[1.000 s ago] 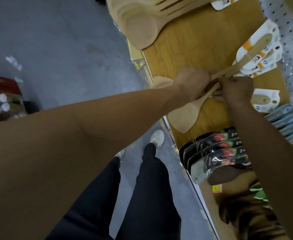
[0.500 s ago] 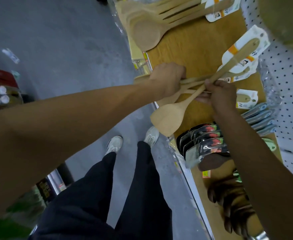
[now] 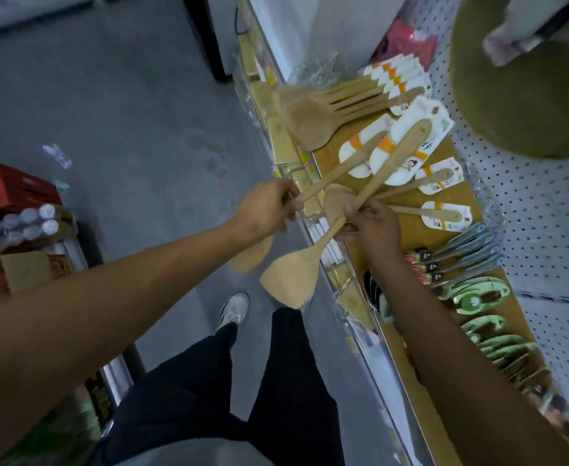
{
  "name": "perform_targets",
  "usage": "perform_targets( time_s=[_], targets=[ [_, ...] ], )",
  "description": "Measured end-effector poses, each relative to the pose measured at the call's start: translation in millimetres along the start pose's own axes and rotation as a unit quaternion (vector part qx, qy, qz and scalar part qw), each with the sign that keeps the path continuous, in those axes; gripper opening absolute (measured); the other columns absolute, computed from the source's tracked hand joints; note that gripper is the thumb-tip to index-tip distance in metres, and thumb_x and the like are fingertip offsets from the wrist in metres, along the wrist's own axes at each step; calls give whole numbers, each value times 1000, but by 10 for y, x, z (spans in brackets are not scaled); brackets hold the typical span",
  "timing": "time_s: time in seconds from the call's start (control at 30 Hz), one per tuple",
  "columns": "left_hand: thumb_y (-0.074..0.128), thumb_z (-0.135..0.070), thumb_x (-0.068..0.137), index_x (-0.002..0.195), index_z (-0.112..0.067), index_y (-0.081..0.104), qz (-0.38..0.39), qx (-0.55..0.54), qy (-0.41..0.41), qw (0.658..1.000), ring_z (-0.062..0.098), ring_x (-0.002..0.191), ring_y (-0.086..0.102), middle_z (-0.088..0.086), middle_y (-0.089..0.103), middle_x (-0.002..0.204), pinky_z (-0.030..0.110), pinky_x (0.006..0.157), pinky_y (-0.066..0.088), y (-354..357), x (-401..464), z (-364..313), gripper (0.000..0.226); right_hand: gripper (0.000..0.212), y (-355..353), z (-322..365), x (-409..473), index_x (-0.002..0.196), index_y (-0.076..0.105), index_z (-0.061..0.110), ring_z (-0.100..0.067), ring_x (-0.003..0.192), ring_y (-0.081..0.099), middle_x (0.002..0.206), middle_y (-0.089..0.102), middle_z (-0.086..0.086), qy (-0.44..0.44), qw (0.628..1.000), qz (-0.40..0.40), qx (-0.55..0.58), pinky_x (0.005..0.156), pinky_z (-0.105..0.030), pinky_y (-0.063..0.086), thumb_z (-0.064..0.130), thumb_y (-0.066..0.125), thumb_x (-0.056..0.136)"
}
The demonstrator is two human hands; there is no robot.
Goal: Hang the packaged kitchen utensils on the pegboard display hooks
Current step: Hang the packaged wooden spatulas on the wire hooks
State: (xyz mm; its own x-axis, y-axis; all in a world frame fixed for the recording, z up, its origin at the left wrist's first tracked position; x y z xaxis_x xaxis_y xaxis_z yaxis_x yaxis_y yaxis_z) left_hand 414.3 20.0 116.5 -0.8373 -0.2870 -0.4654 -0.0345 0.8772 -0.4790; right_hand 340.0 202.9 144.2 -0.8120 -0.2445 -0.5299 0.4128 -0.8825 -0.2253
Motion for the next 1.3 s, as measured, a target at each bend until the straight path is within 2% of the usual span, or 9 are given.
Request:
perform_targets(
  time_s=[0.13,0.33,0.43,0.63,0.83,0.93,1.03,1.17,1.3],
  targets=[
    [61,-13,96,117,-20,64,-15,-91,42,995,6,49,62,-5,66,67,32,55,58,-292,-415,-166,22,11,19,209,-446,96,57,-4,-29,70,68,81,63,-22,-44,999,-6,1,57,-38,62,6,61,94],
    [59,-6,95,102,-8,60,31,-158,67,985,27,72,70,7,69,78,46,71,61,-598,-934,-545,8,12,-88,664,-1223,88,61,18,-21,77,70,89,69,-9,-118,992,-46,21,59,-35,61,9,61,95],
    [64,-15,94,93,-11,62,54,-165,120,977,24,67,68,13,67,77,35,65,61,-685,-1236,-843,5,13,-234,863,-1657,95,63,23,-17,80,71,93,69,-6,-152,985,-70,32,60,-32,59,11,60,95],
    [67,-14,93,87,-17,70,132,-104,210,963,30,72,71,12,71,79,42,71,60,-603,-1662,-1300,7,11,-728,1005,-2427,101,66,24,-14,88,69,93,72,9,-186,972,-140,18,65,-35,61,16,61,95],
    [81,-30,80,60,-30,60,152,32,276,948,5,70,67,-11,66,67,25,64,48,-227,-2026,-1743,28,9,-1281,826,-3141,100,63,32,1,82,67,88,71,14,-196,953,-226,-55,66,-13,50,24,61,95],
    [70,-55,74,69,-27,59,194,95,303,928,1,66,61,-13,63,66,30,64,46,31,-2181,-1936,30,12,-1546,652,-3518,99,63,31,-1,83,66,89,71,12,-190,940,-267,-96,74,-27,55,41,59,93],
    [71,-49,80,68,-45,60,226,157,335,901,-1,67,60,-20,60,65,29,65,45,366,-2411,-2162,16,22,-1815,386,-3904,105,64,30,-2,86,67,93,72,13,-181,927,-309,-114,80,-36,56,47,57,92],
    [77,-22,84,77,-17,70,267,172,343,884,-9,62,60,-5,66,71,11,60,42,932,-2844,-2417,11,6,-2145,-22,-4473,98,62,40,5,84,64,88,69,25,-170,910,-357,-127,73,-22,52,36,59,95],
    [79,-38,77,68,-18,61,297,199,363,860,4,60,58,-6,61,61,33,68,47,1545,-3125,-2472,28,13,-2463,-510,-5067,95,60,40,-1,84,66,90,69,20,-146,905,-384,-114,74,-35,56,52,56,92]
  ],
)
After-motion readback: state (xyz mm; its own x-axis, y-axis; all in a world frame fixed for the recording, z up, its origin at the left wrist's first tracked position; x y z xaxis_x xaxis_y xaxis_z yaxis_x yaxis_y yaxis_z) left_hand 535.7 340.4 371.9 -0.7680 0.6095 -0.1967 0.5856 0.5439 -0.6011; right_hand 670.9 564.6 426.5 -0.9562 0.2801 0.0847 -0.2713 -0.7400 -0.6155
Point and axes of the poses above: each hand's wrist, its own x-axis towards the middle knuckle, its own y-axis out of the palm, z = x × y, the point moved 1 cm from there along x, towards the middle knuckle
